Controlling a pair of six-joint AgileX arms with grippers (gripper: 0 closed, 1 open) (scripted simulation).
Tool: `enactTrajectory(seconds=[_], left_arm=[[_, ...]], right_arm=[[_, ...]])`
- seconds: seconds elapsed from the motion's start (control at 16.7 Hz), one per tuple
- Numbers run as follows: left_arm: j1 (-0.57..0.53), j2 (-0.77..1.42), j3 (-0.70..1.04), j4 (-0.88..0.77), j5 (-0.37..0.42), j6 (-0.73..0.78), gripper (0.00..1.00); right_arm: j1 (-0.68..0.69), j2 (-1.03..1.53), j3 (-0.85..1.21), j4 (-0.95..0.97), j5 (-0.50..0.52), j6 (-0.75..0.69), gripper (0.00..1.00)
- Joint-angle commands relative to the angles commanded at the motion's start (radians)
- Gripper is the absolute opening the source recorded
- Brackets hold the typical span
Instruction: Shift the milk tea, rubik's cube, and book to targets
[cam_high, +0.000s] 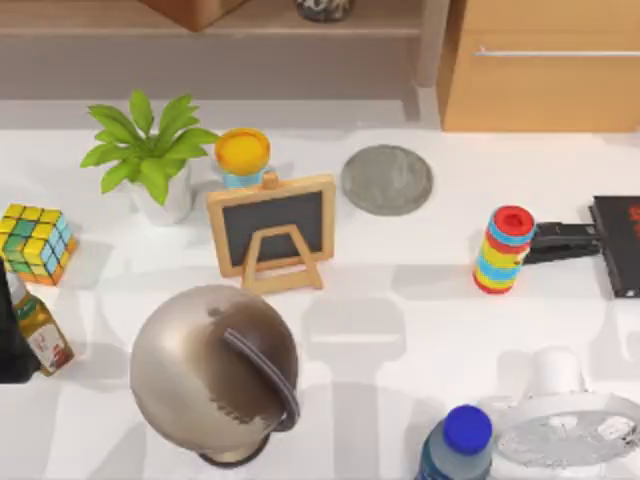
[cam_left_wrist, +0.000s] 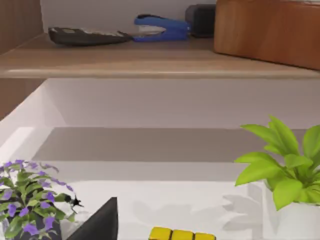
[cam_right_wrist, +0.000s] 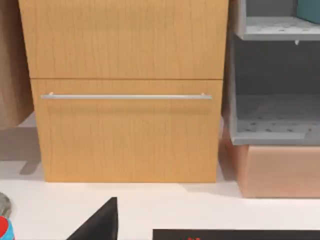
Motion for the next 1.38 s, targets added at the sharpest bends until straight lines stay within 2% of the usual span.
enactTrajectory(seconds=[0.24, 0.54, 0.72, 1.2, 1.38], left_arm=[[-0.014, 0.031, 0.029, 0.016, -0.013, 0.0, 1.0], [-0.122, 0.294, 0.247, 0.135, -0.114, 0.001, 1.0], [-0.217, 0.577, 0.44, 0.24, -0.202, 0.002, 1.0], [-0.49, 1.527, 0.995, 0.54, -0.454, 0.005, 1.0], [-0.574, 1.806, 1.165, 0.632, -0.532, 0.006, 1.0]], right_arm=[[0.0, 0.0, 0.0, 0.0, 0.0, 0.0, 1.0], [0.0, 0.0, 0.0, 0.0, 0.0, 0.0, 1.0], [0.0, 0.0, 0.0, 0.0, 0.0, 0.0, 1.0], [0.0, 0.0, 0.0, 0.0, 0.0, 0.0, 1.0], [0.0, 0.0, 0.0, 0.0, 0.0, 0.0, 1.0]])
